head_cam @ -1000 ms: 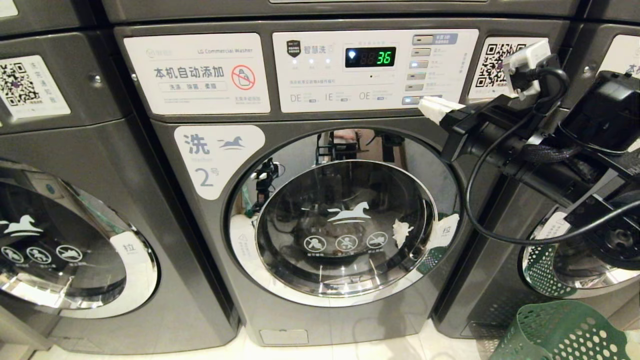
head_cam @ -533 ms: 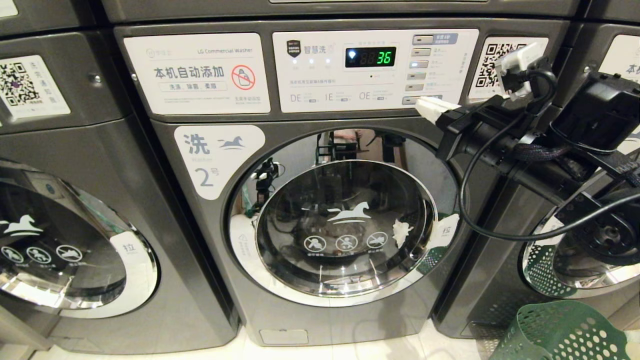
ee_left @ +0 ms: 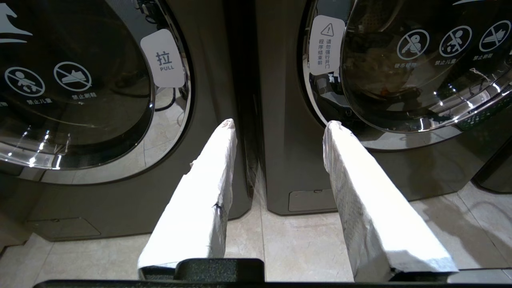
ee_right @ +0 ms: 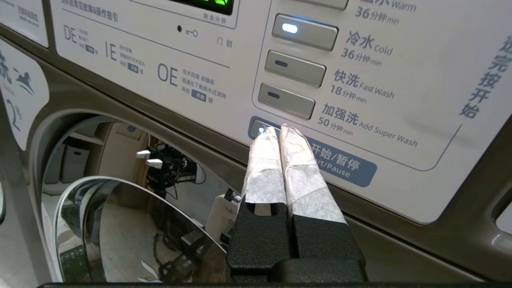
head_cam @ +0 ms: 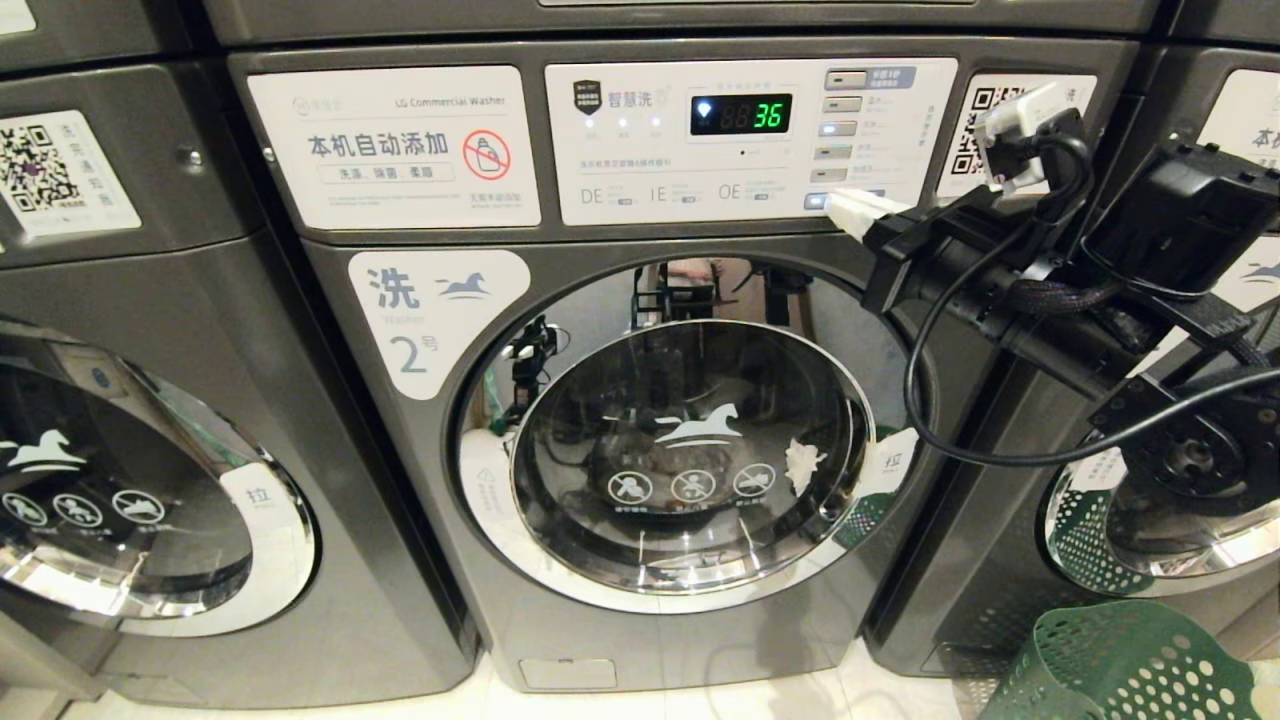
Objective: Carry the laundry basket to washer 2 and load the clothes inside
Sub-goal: Press the washing machine switch
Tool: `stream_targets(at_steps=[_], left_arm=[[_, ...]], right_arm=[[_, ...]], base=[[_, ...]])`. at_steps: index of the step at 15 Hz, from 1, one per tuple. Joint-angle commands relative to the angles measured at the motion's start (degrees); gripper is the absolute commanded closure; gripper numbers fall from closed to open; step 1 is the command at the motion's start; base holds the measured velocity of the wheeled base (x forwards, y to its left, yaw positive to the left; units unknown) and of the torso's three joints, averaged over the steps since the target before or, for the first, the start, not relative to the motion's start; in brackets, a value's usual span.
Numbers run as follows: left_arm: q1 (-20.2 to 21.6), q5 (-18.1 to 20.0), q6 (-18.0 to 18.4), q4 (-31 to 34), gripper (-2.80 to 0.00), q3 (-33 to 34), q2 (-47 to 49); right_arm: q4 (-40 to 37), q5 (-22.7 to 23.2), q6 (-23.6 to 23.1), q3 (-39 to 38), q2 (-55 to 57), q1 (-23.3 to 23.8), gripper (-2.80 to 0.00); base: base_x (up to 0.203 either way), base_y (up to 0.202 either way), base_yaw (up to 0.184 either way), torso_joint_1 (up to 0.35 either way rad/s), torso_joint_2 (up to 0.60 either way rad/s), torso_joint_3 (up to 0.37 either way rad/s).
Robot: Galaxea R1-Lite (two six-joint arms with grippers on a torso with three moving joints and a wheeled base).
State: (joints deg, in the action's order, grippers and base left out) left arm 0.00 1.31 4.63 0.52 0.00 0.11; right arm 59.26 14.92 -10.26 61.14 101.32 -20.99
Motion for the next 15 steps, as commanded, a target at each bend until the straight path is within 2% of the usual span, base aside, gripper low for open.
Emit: stream_targets(at_steps=[1,7,15], left_arm=[[0.0,0.0,0.0,0.0,0.0,0.1,0.0],[0.0,0.0,0.0,0.0,0.0,0.1,0.0],[0.0,0.0,0.0,0.0,0.0,0.1,0.0]], right_arm=[[0.3,0.0,-0.1,0.0,0.5,0.0,0.0],[0.3,-0.2,0.0,3.1,1.9,0.1,0.0],[0.3,-1.7,-0.4,2.4,2.1,0.4,0.0]], base=[[0.0,0.0,0.0,0.0,0.0,0.0],[0.0,0.0,0.0,0.0,0.0,0.0],[0.0,0.0,0.0,0.0,0.0,0.0]])
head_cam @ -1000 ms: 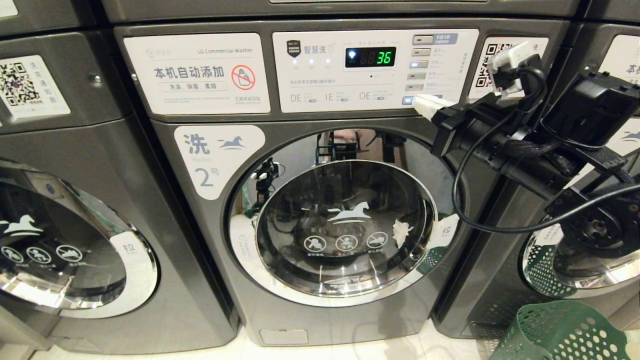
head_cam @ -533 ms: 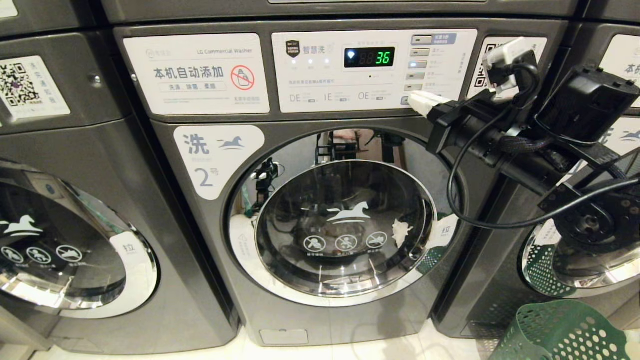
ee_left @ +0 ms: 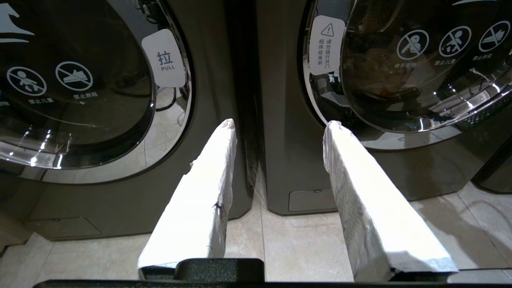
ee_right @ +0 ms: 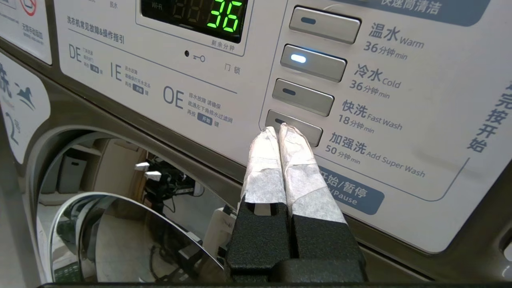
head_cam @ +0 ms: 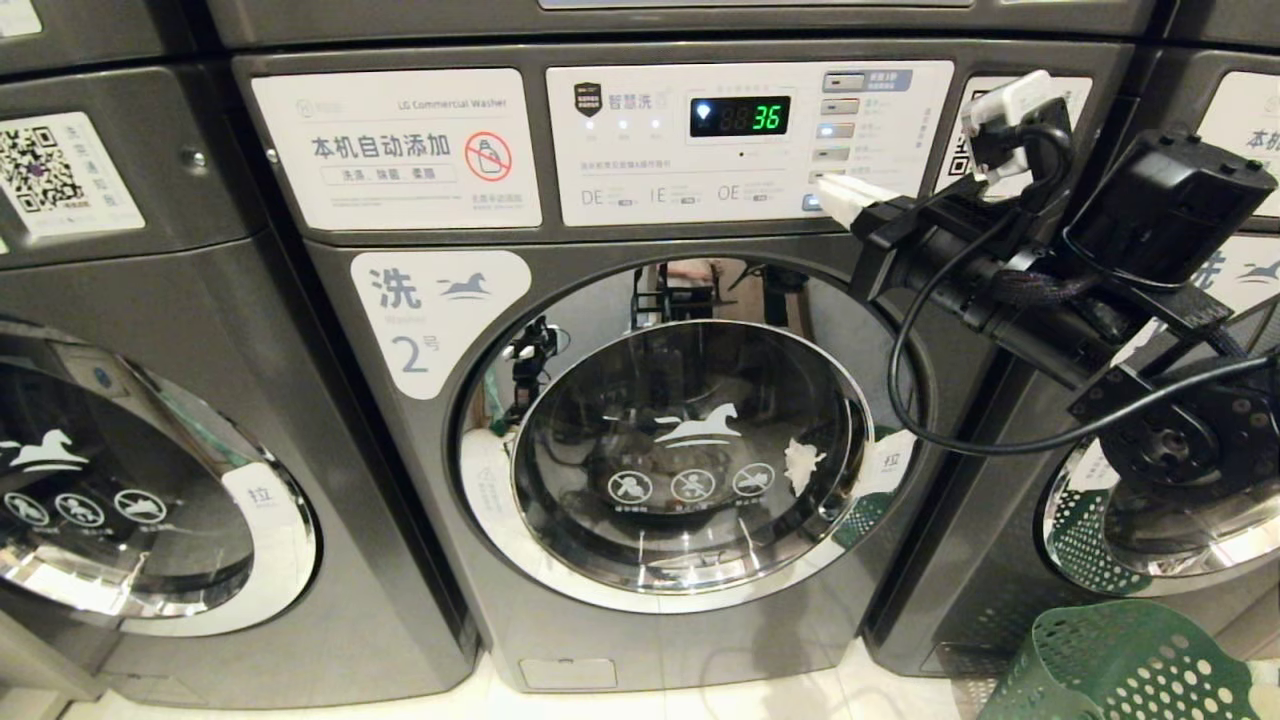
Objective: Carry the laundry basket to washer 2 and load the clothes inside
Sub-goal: Press the washing machine switch
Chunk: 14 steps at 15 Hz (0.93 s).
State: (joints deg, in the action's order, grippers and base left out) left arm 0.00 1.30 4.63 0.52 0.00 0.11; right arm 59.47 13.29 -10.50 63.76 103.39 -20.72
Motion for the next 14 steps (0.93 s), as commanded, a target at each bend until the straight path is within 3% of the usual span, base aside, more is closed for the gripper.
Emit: stream_targets(at_steps=[1,14], left_arm=[[0.0,0.0,0.0,0.0,0.0,0.1,0.0],[0.0,0.0,0.0,0.0,0.0,0.1,0.0]], right_arm=[[0.1,-0.4,-0.1,-0.4,-0.3,0.2,0.0],[0.2,-0.4,-0.2,-2.1,-2.2,0.0,0.0]], base=[[0.0,0.0,0.0,0.0,0.0,0.0],[0.0,0.0,0.0,0.0,0.0,0.0]])
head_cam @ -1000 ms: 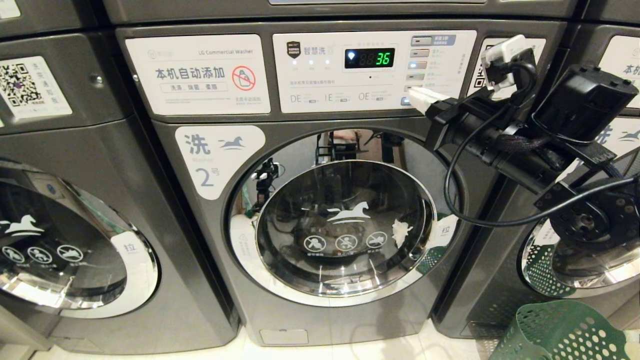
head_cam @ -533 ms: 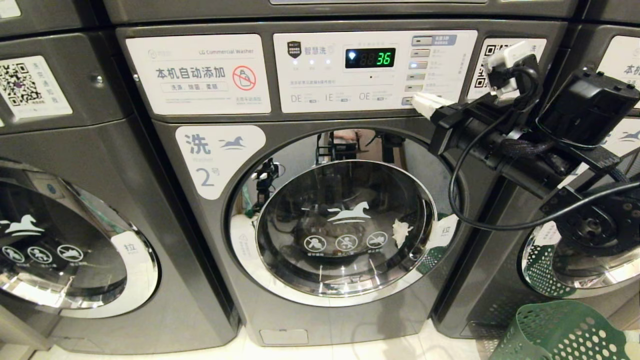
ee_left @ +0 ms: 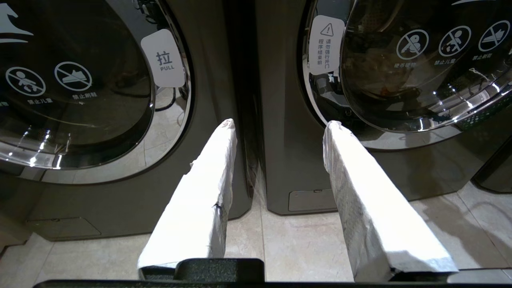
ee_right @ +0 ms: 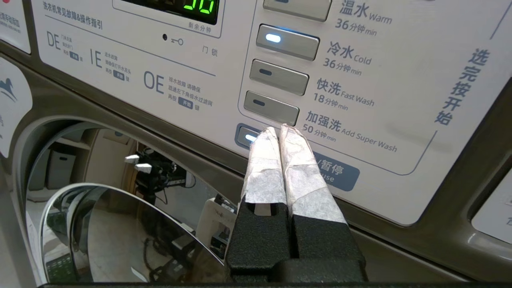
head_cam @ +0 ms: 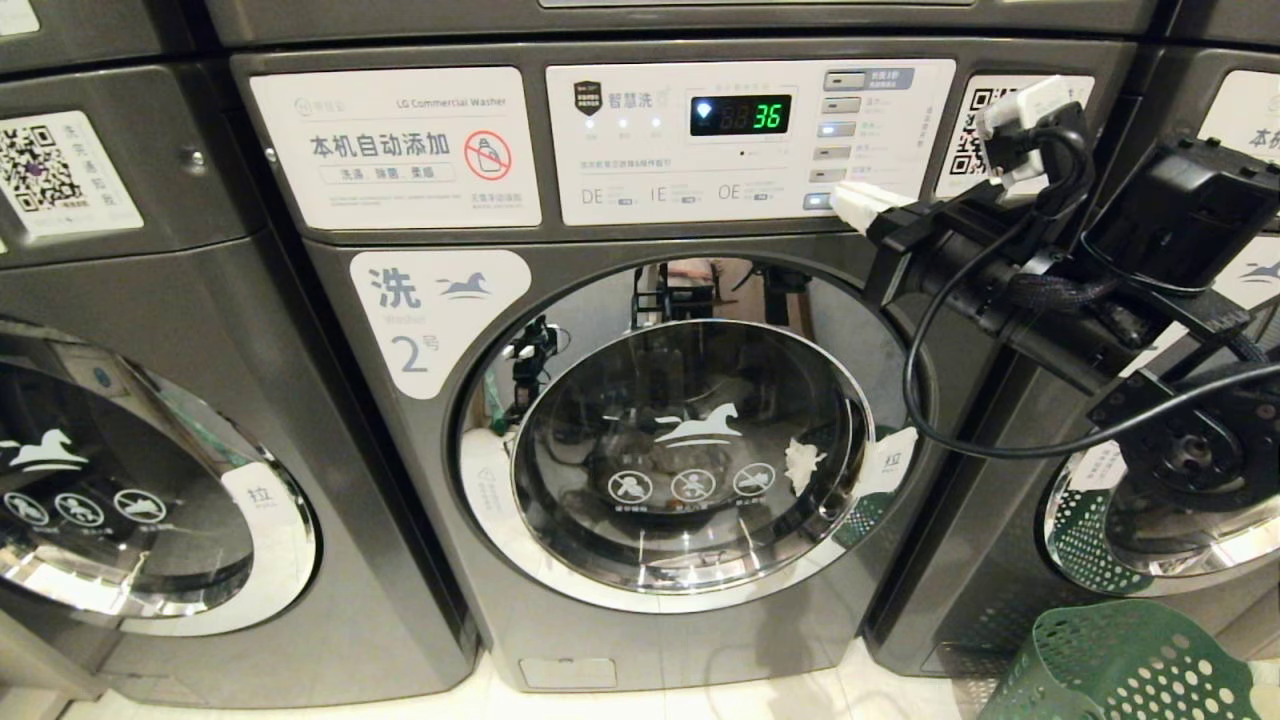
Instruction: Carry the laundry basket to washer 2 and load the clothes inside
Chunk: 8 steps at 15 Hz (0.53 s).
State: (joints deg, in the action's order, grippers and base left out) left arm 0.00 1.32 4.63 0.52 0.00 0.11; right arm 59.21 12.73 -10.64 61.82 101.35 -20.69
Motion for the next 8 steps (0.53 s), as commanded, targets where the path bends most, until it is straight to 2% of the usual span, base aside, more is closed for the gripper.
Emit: stream_targets(at_steps=[1,4,7,8], left_arm=[[0.0,0.0,0.0,0.0,0.0,0.1,0.0],[0.0,0.0,0.0,0.0,0.0,0.1,0.0],[0.0,0.0,0.0,0.0,0.0,0.1,0.0],[0.0,0.0,0.0,0.0,0.0,0.1,0.0]], right_arm=[[0.4,0.1,-0.1,-0.5,-0.9,-0.2,0.0],[-3.9,0.2,-0.1,-6.2,-8.3,-0.4,0.0],[-9.7,-0.4,0.0,-18.7,-20.1,-0.4,0.0],[-11.2,-1.9,0.0,-23.4,-24.3,-0.4,0.0]], base=[[0.0,0.0,0.0,0.0,0.0,0.0],[0.0,0.0,0.0,0.0,0.0,0.0],[0.0,0.0,0.0,0.0,0.0,0.0],[0.0,0.0,0.0,0.0,0.0,0.0]])
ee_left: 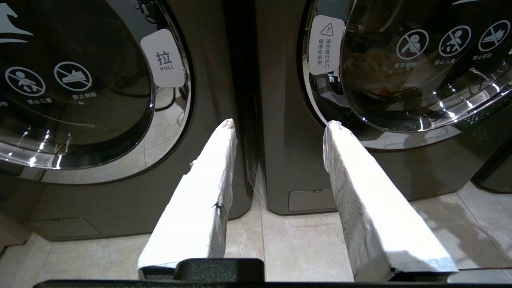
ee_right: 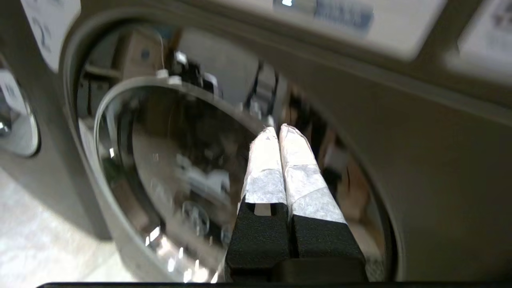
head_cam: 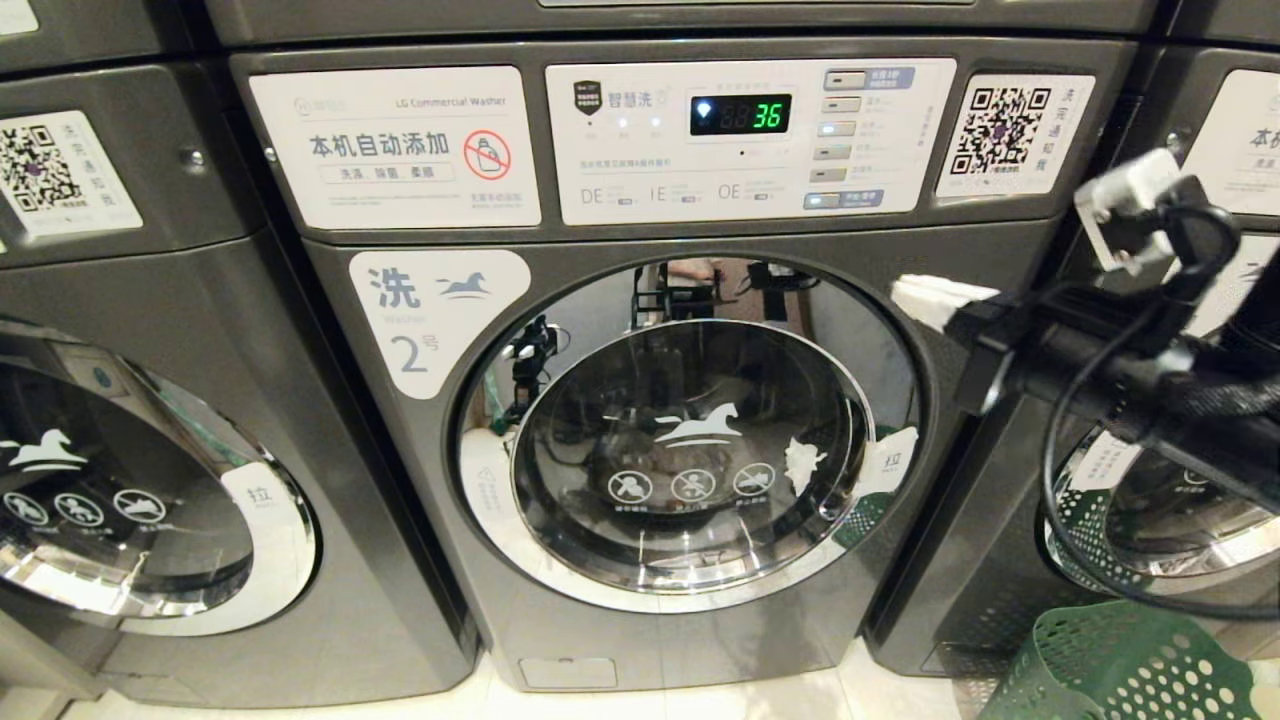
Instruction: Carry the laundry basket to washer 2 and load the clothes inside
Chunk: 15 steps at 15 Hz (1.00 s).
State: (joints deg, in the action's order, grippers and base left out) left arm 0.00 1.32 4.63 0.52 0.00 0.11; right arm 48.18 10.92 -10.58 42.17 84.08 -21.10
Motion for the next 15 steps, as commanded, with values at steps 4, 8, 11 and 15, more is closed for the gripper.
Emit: stream_targets(at_steps=[4,8,11,15], left_arm=[[0.0,0.0,0.0,0.0,0.0,0.1,0.0],[0.0,0.0,0.0,-0.1,0.0,0.1,0.0],[0.0,0.0,0.0,0.0,0.0,0.1,0.0],[0.0,0.0,0.1,-0.1,0.0,0.1,0.0]], right_arm=[[-10.5,-8.6,0.5,-22.5,-27.4,3.1,0.0],[-28.4,-4.1,0.9,-34.5,-57.2,15.3,0.0],[-41.9,-1.4,4.9,-39.5,-68.4,22.6,0.0],[-46.5,-1.2,6.0,-40.7,-79.5,20.9,0.0]], base=[[0.0,0.0,0.0,0.0,0.0,0.0],[0.0,0.0,0.0,0.0,0.0,0.0],[0.0,0.0,0.0,0.0,0.0,0.0],[0.0,0.0,0.0,0.0,0.0,0.0]])
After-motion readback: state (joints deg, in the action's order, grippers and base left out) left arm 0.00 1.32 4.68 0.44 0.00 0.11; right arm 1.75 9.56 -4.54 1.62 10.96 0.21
